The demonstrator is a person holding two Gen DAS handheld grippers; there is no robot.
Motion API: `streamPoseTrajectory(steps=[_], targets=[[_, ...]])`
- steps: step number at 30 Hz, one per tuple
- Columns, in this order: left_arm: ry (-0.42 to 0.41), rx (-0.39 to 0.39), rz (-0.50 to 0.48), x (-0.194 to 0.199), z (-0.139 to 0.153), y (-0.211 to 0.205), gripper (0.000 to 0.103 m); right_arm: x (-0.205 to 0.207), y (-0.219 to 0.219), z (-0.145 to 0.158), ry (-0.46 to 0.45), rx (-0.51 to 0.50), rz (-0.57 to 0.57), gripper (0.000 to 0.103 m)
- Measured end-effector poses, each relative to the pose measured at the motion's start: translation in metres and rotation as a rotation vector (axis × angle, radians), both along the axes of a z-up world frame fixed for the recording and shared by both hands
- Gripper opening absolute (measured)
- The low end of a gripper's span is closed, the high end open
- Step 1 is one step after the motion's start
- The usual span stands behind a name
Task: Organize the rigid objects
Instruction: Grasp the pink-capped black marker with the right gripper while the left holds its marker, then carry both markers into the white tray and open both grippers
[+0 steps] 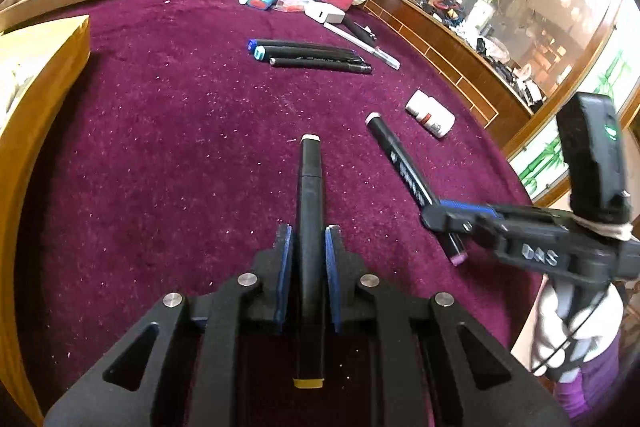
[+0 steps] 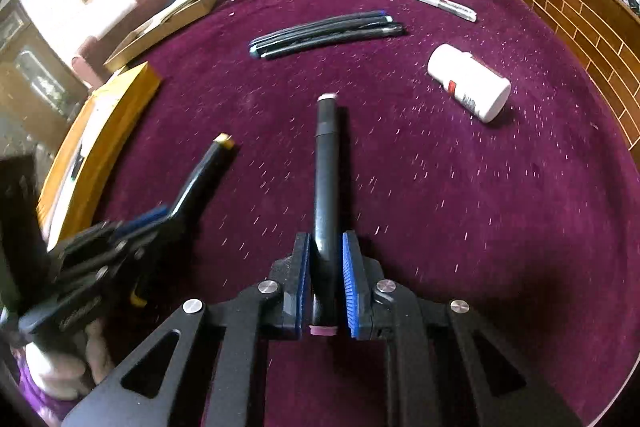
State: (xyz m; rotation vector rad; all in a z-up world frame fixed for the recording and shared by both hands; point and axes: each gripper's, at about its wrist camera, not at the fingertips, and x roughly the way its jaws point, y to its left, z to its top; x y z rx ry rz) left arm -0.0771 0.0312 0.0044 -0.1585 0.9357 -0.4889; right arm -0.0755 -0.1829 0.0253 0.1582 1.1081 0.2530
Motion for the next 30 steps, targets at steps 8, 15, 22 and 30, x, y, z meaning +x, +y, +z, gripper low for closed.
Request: streamPoseTrajectory(steps=[8,15,22,30], targets=[[-0.098,0.26,-0.077,-0.008,0.005,-0.042,0.012,0.016,0.014,0.005,-0.038,-0.057,-0.014,0.019],[-0.073,0.112,-0.005,-0.012,0.01,-0.006,0.012,0.019,0.038,0.0,-0.096,-0.21,0.016,0.013],[-0.106,-0.029,0.035,-0.029,0.035,0.023,0.012,0.015,0.019,0.007,-0.082,0.0,-0.01,0.013],[-0.133,-0.188,0.13,-0.045,0.066,0.091,0.012,0.004,0.04,0.046,-0.126,0.217,0.081,0.013]])
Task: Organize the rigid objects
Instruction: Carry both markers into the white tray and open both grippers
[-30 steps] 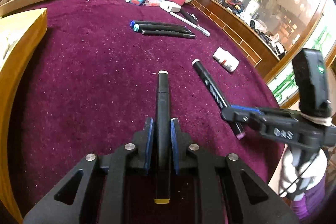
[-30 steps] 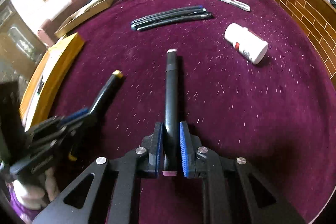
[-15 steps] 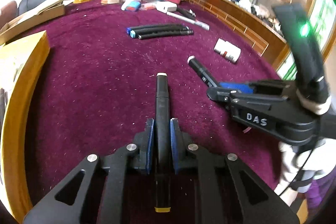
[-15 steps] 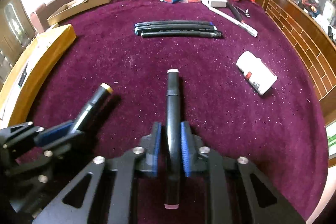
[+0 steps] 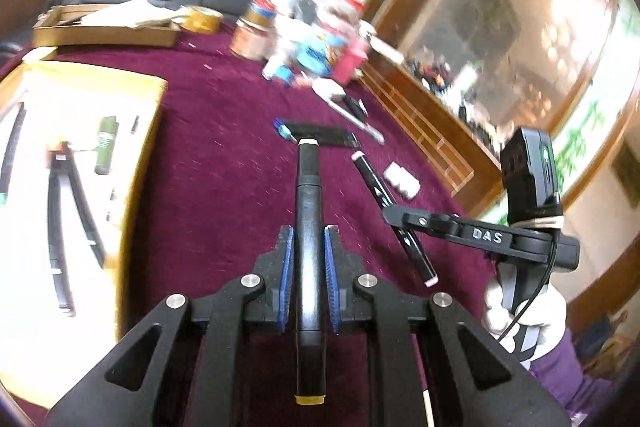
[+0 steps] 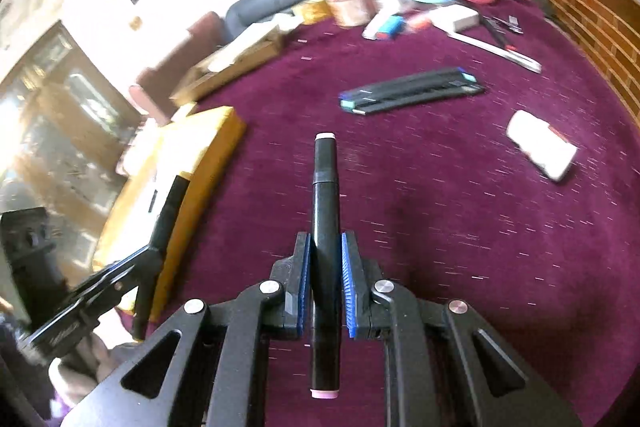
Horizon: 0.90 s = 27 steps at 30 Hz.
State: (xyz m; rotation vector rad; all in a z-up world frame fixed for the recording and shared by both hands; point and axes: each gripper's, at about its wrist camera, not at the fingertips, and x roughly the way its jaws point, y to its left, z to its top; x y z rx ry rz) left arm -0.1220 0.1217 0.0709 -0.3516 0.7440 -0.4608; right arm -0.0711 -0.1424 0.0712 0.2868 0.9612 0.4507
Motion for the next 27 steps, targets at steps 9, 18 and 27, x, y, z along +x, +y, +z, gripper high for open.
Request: streamPoseTrajectory(steps=[9,18,27], targets=[[0.036,0.008,0.24,0.005,0.002,0.124,0.012,0.012,0.084,0.018,0.013,0.091,0.165,0.013],[0.169,0.057,0.383,0.039,-0.022,0.206,0.012,0.032,0.183,0.003,0.101,0.105,0.284,0.013],[0.304,0.054,0.424,0.067,-0.048,0.232,0.012,0.046,0.281,-0.032,0.209,0.037,0.383,0.014]])
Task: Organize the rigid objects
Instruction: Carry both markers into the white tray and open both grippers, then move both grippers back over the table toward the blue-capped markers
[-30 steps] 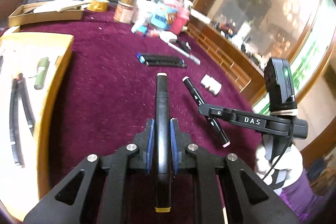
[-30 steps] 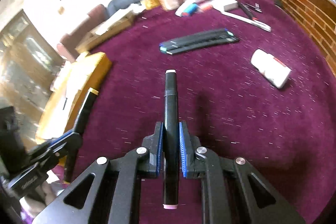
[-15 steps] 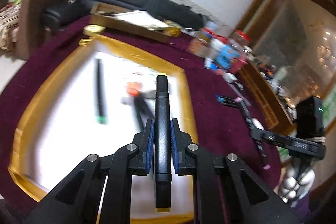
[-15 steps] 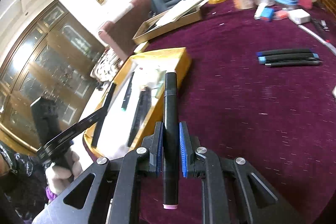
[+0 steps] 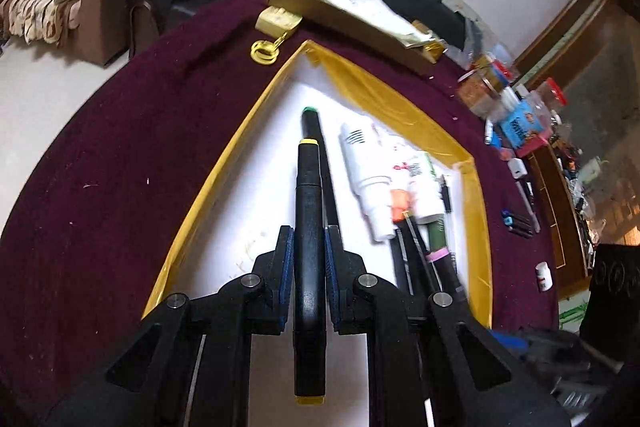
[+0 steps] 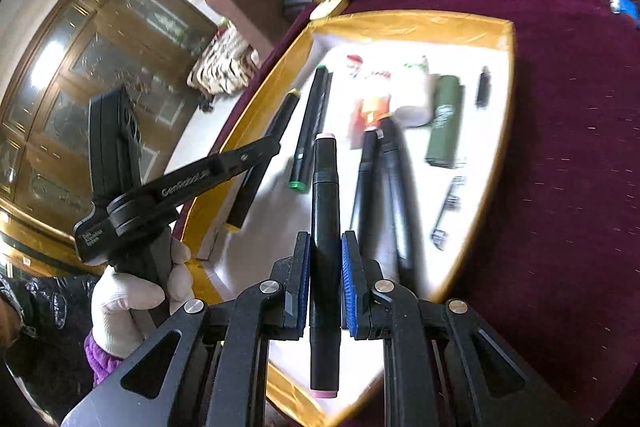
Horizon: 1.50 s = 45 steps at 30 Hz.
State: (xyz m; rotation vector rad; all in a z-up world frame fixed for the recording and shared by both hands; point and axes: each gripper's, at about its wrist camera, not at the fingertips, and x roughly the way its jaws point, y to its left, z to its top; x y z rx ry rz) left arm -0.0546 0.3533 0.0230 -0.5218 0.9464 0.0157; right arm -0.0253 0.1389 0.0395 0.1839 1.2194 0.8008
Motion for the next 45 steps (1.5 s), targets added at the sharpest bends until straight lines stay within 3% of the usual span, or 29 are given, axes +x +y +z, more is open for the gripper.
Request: streamPoseTrajectory(steps=[4,8,11,17,22,29,36,40,45], targets=[[0.029,-0.033,0.018,0.004,-0.007,0.007,0.012,0.004,0.018,-0.008,0.011,-0.037,0.012,0.014],[-0.011,-0.125,0.028,-0.001,-0.006,0.013,0.014,0.01,0.03,-0.012,-0.008,-0.085,0.011,0.014],[-0.049,-0.177,0.045,-0.012,-0.001,0.015,0.023,0.014,0.036,-0.017,-0.004,-0.106,0.003,0.014],[-0.12,-0.18,0.066,-0.037,0.013,0.011,0.049,0.023,0.035,-0.025,0.015,-0.11,-0.019,0.014],[-0.165,-0.155,0.103,-0.054,0.026,0.011,0.054,0.016,0.03,-0.017,-0.025,-0.116,-0.024,0.015],[-0.194,-0.113,0.121,-0.072,0.034,-0.004,0.061,-0.002,-0.01,0.015,-0.133,-0.021,-0.048,0.023],[-0.207,0.015,0.061,-0.08,0.046,-0.059,0.065,-0.027,-0.07,0.033,-0.246,0.028,-0.159,0.035],[-0.23,0.152,0.019,-0.083,0.054,-0.106,0.069,-0.043,-0.103,0.039,-0.321,0.029,-0.261,0.051],[-0.235,0.291,-0.075,-0.082,0.054,-0.166,0.069,-0.054,-0.152,0.033,-0.337,0.026,-0.375,0.052]])
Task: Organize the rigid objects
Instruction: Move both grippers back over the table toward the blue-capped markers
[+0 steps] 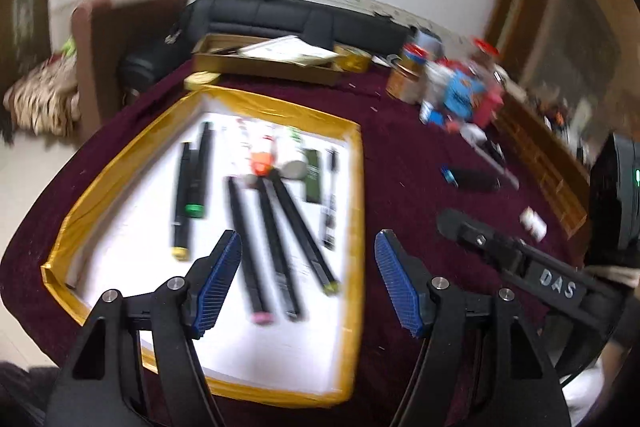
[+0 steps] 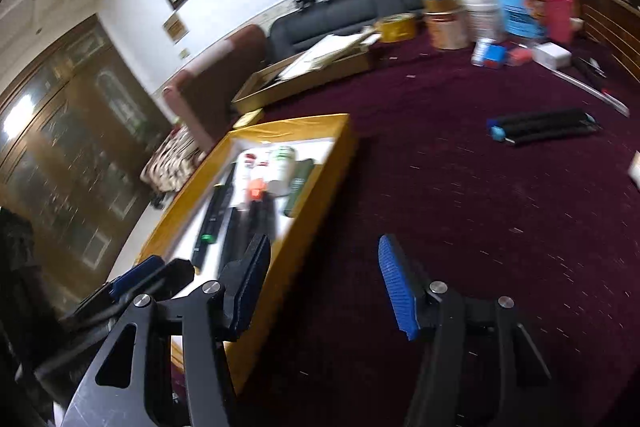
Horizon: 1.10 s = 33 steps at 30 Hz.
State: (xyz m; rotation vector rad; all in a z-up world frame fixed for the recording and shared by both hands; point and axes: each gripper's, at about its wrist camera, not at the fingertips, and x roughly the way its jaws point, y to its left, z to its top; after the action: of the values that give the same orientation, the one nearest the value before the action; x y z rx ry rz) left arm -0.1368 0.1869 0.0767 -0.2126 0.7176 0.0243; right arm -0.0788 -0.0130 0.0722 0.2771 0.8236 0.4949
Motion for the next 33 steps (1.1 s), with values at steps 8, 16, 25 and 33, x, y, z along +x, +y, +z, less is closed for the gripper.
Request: streamPoseTrajectory(steps=[8,16,25,33], targets=[[0.052,0.126,-0.117,0.0,-0.006,-0.067,0.069,-0.001,-0.052,-0.012,0.006,0.011,-0.111,0.051],[0.087,0.196,-0.16,-0.001,-0.012,-0.1,0.069,-0.005,-0.086,-0.022,0.036,0.052,-0.163,0.052],[0.123,0.2,-0.208,0.005,-0.022,-0.118,0.069,-0.004,-0.098,-0.028,0.06,0.068,-0.181,0.052],[0.116,0.074,-0.279,0.048,-0.026,-0.13,0.069,-0.001,-0.119,-0.023,0.064,0.068,-0.242,0.052]])
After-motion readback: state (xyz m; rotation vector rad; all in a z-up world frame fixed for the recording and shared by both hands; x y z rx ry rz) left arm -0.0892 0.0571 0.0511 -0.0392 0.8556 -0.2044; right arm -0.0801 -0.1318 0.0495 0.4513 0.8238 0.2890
